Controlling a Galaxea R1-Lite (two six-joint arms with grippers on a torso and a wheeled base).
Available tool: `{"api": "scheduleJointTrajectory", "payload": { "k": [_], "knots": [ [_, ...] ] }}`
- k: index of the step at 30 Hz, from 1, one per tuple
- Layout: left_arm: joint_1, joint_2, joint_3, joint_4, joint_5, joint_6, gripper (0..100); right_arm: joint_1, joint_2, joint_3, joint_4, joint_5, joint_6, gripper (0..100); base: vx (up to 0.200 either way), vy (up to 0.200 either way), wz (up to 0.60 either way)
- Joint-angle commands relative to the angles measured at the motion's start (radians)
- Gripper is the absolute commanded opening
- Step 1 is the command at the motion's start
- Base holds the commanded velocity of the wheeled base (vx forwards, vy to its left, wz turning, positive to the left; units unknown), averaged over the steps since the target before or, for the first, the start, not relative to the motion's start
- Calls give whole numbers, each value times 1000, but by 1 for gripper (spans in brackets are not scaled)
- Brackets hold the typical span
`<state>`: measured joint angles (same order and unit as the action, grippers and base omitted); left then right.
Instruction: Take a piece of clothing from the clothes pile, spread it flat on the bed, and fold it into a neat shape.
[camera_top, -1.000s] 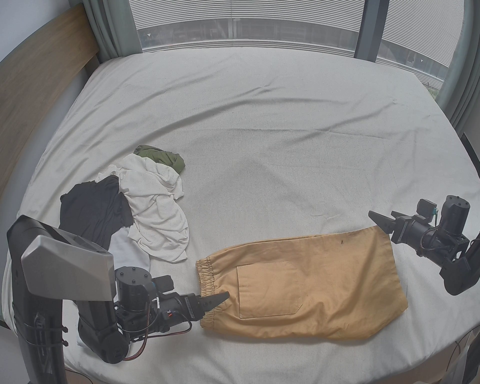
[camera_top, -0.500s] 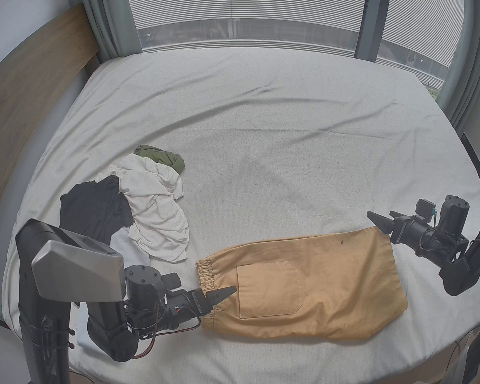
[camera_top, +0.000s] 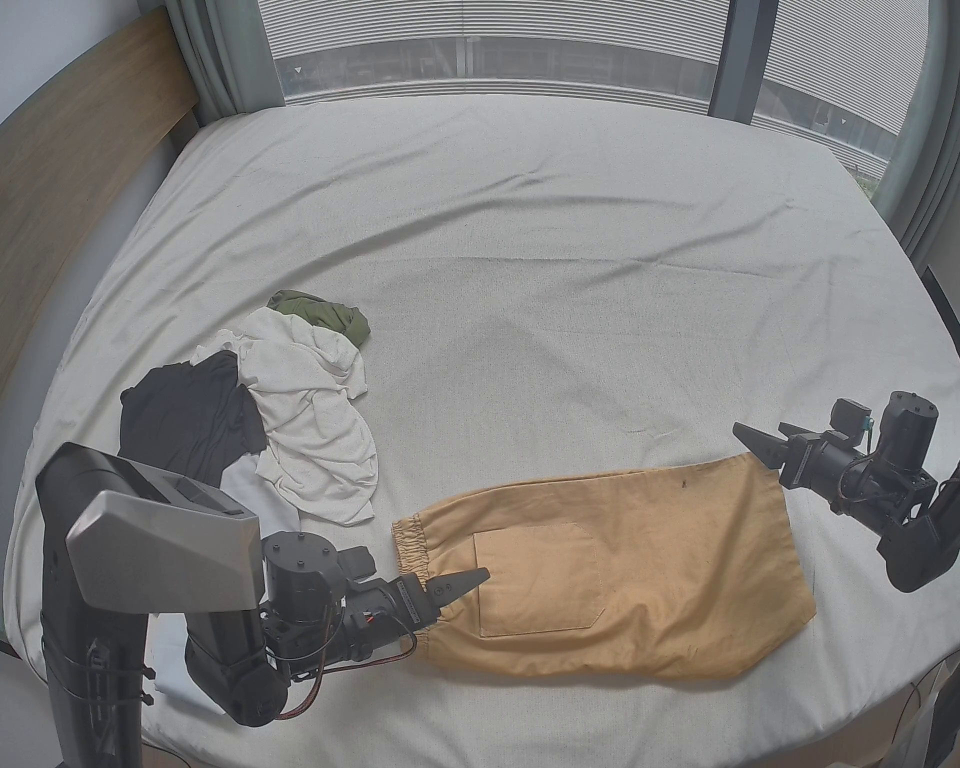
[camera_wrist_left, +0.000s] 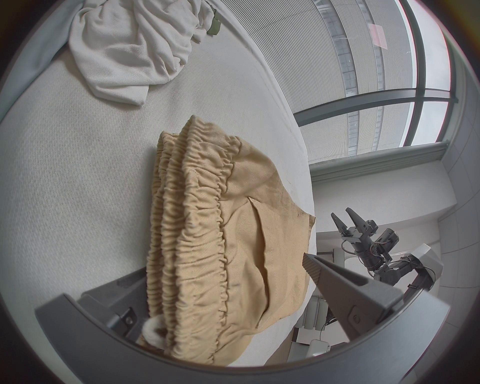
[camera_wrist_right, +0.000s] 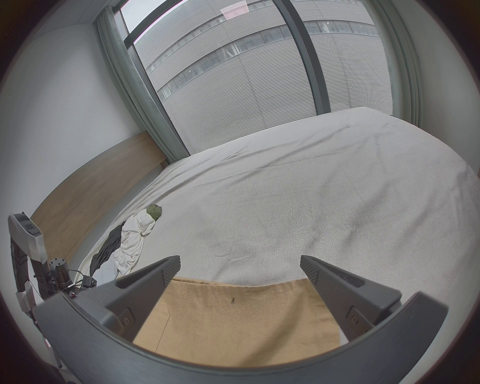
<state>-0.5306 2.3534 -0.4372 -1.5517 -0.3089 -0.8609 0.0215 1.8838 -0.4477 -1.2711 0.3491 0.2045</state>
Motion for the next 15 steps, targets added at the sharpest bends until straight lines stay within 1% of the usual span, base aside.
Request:
{"api": "scheduleJointTrajectory", "payload": {
  "k": [1, 8, 15],
  "knots": [
    [6, 3, -6, -8, 2, -1, 0, 2, 5, 1, -1, 1, 0, 100, 0, 0, 0],
    [6, -5, -3, -8, 7, -1, 0, 6, 5, 10, -2, 1, 0, 100, 0, 0, 0],
    [29, -117, 35, -5, 1, -1, 0, 6, 6, 14, -2, 1, 0, 100, 0, 0, 0]
  ]
}}
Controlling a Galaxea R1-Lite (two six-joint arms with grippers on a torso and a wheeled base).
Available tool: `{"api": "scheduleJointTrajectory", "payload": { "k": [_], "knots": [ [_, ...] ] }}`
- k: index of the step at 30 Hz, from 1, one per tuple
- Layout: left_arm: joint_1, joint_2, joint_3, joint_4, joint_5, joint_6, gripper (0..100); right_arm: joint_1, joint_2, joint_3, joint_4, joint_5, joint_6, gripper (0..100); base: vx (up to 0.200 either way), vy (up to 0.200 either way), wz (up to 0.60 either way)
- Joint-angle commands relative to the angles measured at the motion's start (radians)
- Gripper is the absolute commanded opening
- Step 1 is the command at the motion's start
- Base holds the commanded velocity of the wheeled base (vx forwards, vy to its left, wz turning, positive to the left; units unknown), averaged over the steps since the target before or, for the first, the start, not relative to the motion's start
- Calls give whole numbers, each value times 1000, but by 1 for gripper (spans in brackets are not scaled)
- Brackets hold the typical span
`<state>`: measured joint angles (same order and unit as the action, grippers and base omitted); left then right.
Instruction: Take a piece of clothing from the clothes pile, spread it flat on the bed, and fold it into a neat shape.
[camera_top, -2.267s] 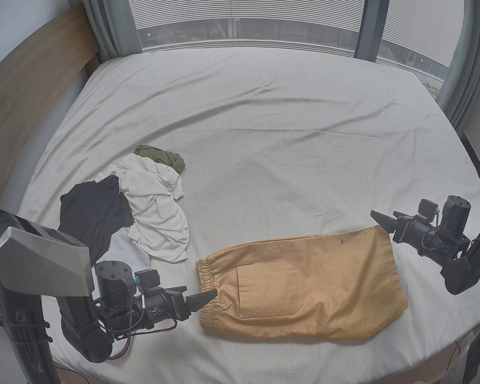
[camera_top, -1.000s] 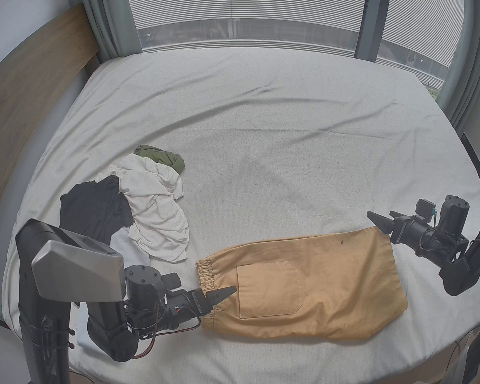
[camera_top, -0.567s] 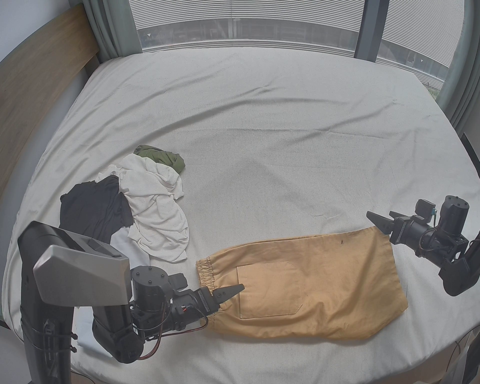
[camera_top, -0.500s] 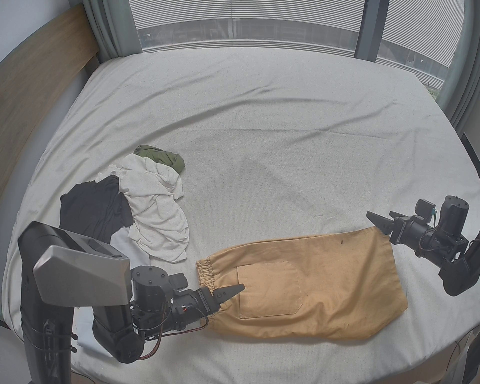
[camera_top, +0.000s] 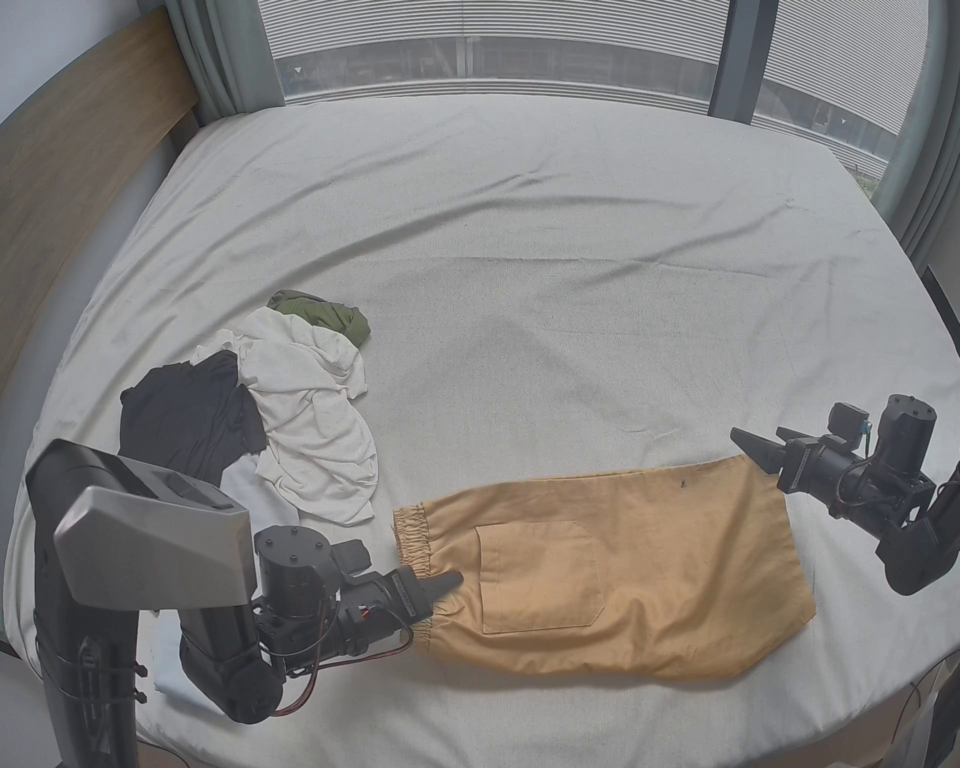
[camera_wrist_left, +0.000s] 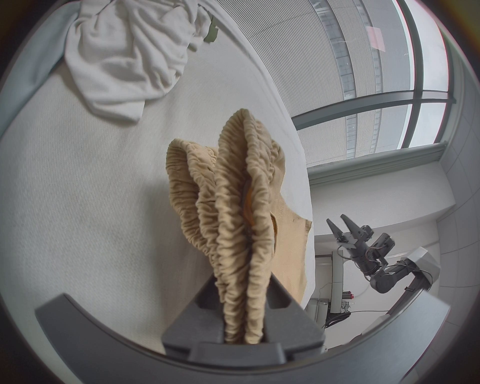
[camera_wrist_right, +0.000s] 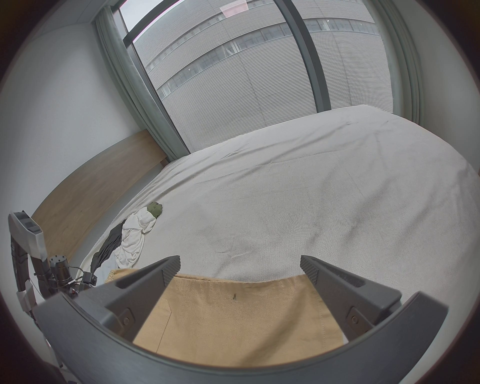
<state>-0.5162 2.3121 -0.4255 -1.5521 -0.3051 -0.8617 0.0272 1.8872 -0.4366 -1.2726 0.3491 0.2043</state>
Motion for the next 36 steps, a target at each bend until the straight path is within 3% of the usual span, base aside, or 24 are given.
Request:
{"api": "scheduleJointTrajectory", "payload": {
  "k": [1, 16, 23, 36],
  "knots": [
    [21, -89, 27, -5, -3, 1, 0, 0, 3, 2, -1, 1, 0, 100, 0, 0, 0],
    [127, -174, 68, -2, -12, 7, 0, -1, 27, 4, -5, 2, 0, 100, 0, 0, 0],
    [193, -192, 102, -2, -72, 64, 0, -3, 29, 4, -4, 2, 0, 100, 0, 0, 0],
    [323, -208, 122, -2, -197, 73, 0, -4, 43, 4, -5, 2, 0, 100, 0, 0, 0]
  ]
}}
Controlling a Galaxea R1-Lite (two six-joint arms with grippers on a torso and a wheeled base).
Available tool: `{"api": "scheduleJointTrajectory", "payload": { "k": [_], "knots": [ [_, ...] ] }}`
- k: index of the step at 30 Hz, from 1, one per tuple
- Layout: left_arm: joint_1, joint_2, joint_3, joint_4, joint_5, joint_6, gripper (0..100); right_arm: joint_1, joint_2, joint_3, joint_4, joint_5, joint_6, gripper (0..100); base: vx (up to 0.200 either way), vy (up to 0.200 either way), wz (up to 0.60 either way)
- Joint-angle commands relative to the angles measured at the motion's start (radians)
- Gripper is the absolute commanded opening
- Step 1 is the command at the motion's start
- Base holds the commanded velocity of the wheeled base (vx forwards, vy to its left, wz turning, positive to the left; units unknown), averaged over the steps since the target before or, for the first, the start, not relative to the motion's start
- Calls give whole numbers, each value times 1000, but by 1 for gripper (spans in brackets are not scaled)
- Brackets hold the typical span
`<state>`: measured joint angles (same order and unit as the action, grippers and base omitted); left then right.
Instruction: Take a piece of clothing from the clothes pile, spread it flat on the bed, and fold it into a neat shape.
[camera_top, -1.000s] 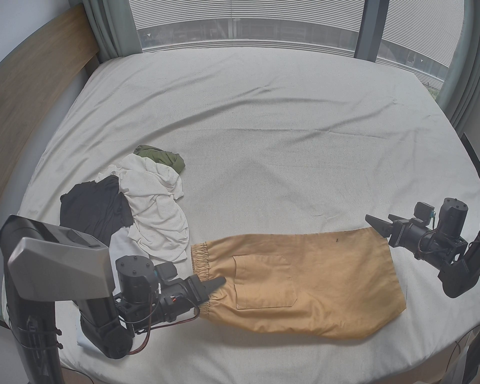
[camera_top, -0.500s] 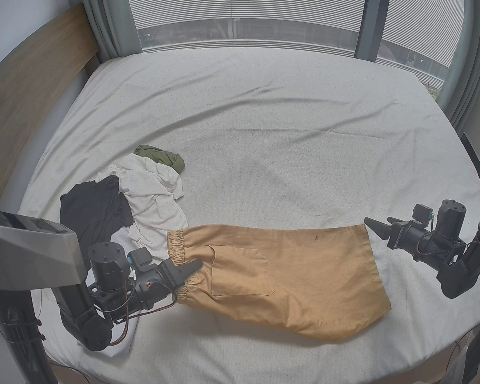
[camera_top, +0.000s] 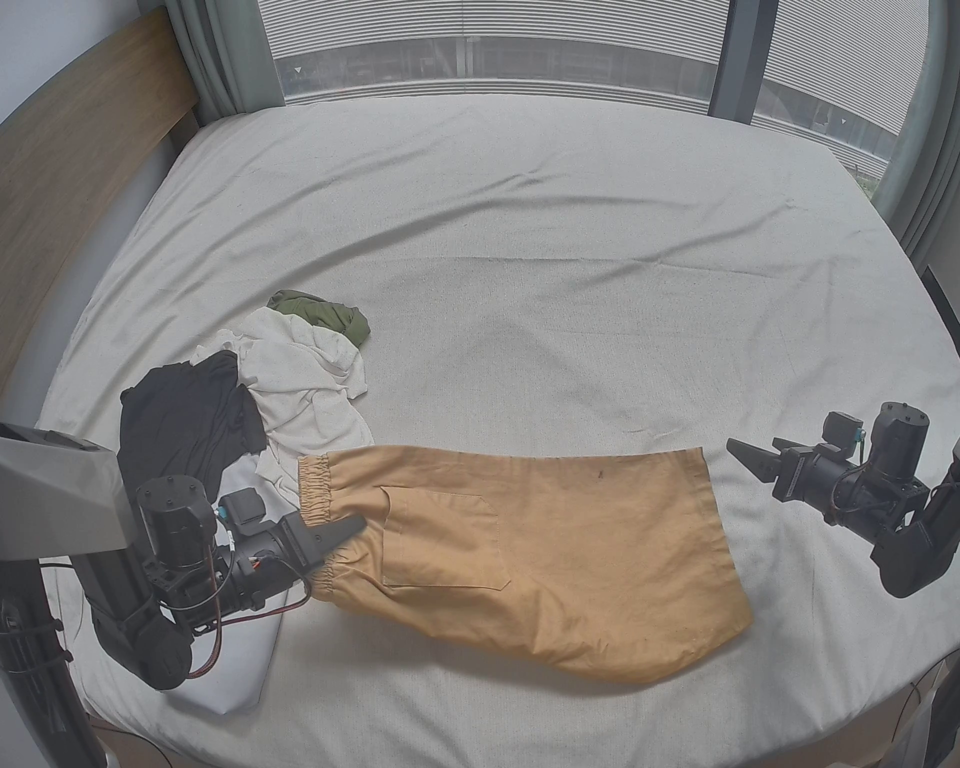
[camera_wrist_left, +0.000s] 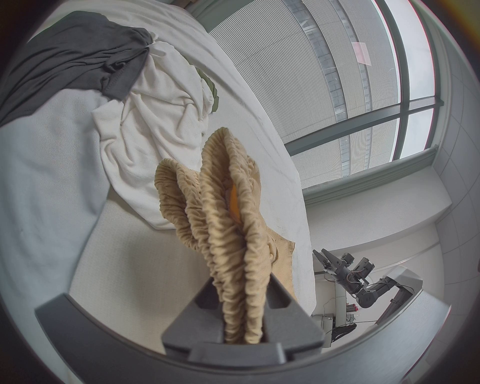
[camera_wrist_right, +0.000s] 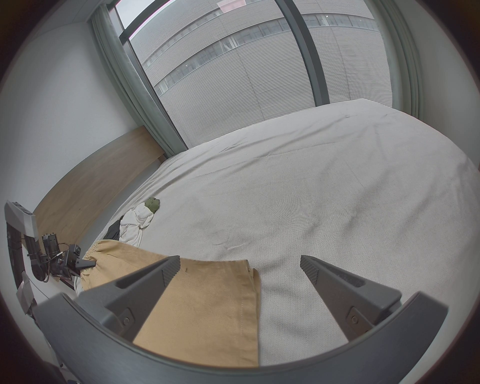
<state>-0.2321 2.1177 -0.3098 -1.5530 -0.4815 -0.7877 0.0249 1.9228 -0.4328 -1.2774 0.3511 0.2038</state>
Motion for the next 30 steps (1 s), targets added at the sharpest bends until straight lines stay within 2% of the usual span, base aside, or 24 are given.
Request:
{"api": "scheduleJointTrajectory", "payload": {
  "k": [1, 5, 11, 19, 21, 26, 30],
  "knots": [
    [50, -16, 8, -1, -32, -1, 0, -2, 7, 0, 0, 0, 0, 100, 0, 0, 0],
    [89, -21, 12, -1, -74, -1, 0, 0, 7, 0, 0, 0, 0, 100, 0, 0, 0],
    [191, -21, 12, -1, -181, -2, 0, -2, 7, 0, 0, 0, -1, 100, 0, 0, 0],
    [261, -21, 14, -1, -270, -4, 0, -2, 7, 0, 0, 0, 0, 100, 0, 0, 0],
    [267, -22, 17, -1, -298, -8, 0, -3, 7, -1, 0, 0, 0, 100, 0, 0, 0],
    [249, -70, 32, 1, -307, -10, 0, -6, 7, -3, 0, 0, -1, 100, 0, 0, 0],
    [191, -84, 46, -1, -296, -10, 0, -5, 7, -1, 0, 0, -1, 100, 0, 0, 0]
  ]
}}
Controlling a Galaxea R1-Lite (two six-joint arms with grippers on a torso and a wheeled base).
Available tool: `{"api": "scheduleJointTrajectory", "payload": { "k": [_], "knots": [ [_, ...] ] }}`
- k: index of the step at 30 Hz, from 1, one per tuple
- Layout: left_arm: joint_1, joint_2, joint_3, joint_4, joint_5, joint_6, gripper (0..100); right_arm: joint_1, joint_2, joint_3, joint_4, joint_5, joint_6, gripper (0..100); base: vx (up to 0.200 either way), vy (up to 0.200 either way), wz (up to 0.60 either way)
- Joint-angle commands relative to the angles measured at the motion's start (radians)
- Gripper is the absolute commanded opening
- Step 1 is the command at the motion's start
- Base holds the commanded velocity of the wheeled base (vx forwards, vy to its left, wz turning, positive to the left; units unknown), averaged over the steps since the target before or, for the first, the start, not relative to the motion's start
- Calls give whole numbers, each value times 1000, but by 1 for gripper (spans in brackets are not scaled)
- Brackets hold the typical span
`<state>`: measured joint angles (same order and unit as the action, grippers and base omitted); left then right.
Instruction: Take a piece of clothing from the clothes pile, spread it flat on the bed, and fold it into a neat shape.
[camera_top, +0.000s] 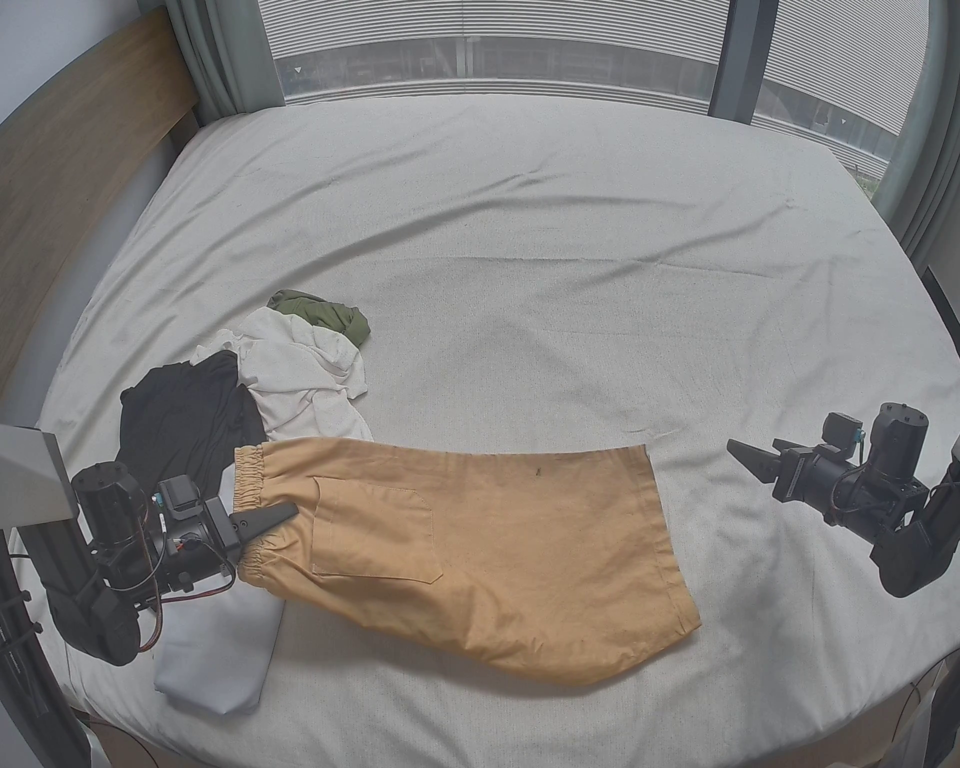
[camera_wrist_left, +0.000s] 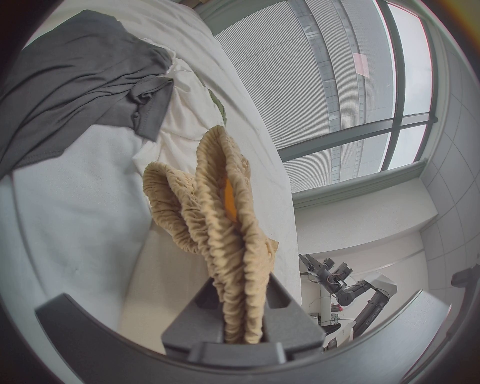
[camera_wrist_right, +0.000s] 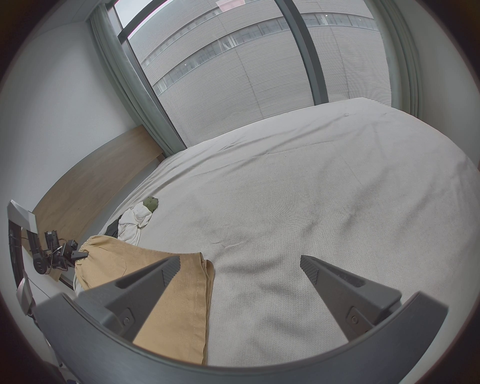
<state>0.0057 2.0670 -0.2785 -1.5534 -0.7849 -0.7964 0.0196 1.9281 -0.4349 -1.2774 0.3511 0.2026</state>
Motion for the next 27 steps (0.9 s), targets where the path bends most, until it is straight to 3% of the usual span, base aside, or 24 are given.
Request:
{"api": "scheduleJointTrajectory", "payload": {
  "k": [1, 8, 19, 27],
  "knots": [
    [-59, -38, 16, -1, 9, 0, 0, 0, 2, 1, 0, 0, 1, 100, 0, 0, 0],
    [-162, -58, 16, -1, 30, 6, 0, 2, 2, 2, 0, 0, 1, 100, 0, 0, 0],
    [-365, -48, -57, -1, 157, 2, 0, 5, 2, 2, 0, 0, 1, 100, 0, 0, 0],
    [-451, -39, -111, -1, 239, -7, 0, 8, 2, 2, 0, 0, 1, 100, 0, 0, 0]
  ]
}}
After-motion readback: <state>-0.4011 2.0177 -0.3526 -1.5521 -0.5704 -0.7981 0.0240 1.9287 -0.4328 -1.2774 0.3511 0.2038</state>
